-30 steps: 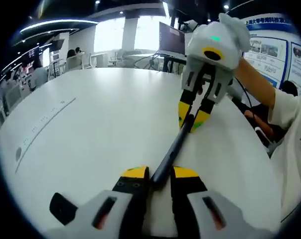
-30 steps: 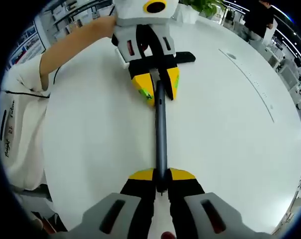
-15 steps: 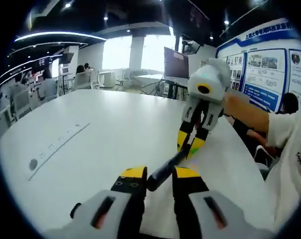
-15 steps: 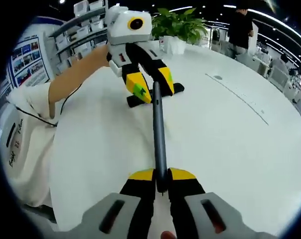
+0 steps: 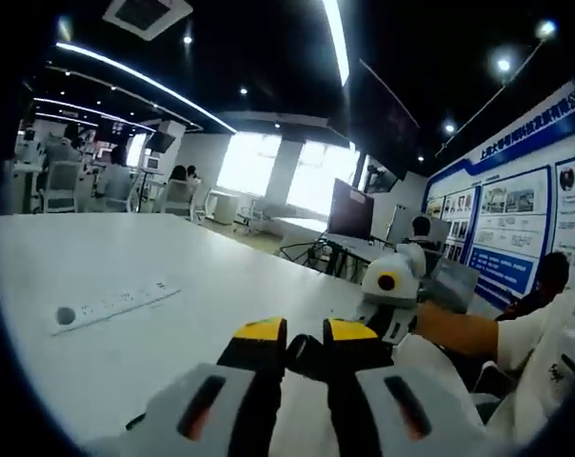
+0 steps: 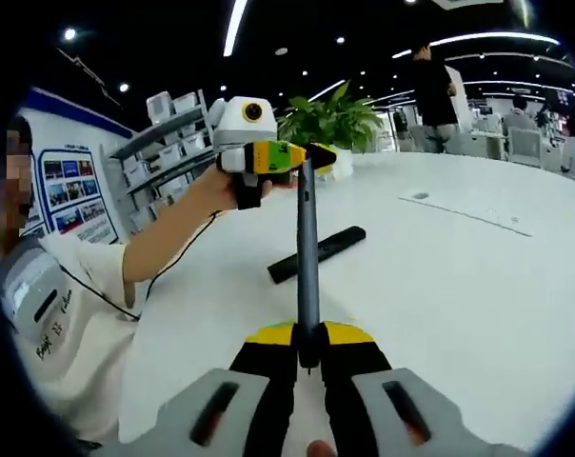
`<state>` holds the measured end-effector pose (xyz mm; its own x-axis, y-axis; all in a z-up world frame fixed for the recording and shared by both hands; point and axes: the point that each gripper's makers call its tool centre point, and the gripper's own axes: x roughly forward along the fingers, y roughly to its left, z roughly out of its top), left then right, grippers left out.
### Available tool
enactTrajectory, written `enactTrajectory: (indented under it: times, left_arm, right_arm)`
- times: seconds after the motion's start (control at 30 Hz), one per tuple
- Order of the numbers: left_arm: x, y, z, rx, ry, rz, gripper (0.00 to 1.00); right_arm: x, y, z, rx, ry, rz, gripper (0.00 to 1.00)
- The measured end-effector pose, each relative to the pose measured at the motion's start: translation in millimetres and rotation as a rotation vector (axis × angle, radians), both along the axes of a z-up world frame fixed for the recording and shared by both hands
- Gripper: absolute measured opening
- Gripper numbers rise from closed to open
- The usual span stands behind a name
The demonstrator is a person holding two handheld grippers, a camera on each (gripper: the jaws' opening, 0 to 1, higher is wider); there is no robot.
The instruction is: Pflip the remote and laser pointer to the front side, press the buttons, and align them neatly on the table
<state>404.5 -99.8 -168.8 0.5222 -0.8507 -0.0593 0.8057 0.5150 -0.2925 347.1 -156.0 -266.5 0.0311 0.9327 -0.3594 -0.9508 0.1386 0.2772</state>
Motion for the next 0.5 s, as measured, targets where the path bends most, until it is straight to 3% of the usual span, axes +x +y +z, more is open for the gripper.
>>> enactTrajectory:
  times: [0.1,0.3,0.5]
  left_arm:
    - [-7.3,-5,13.6,-0.089,-0.001,-0.015,0.21]
    - [-11.0,-9,36.1,-0.186,-0.031,-0.006,0.23]
    - [-18.8,-15,57.8,-0.279,-0.05,-0.041,0.24]
  right_arm:
    - [-2,5,0.1,0.034,-0.004,-0.007,0.12]
    - [-11,21,9.4,0.167,0.061,0.005,0.12]
    - [-18,31,19.2,0.257,0.057,0.044,0.12]
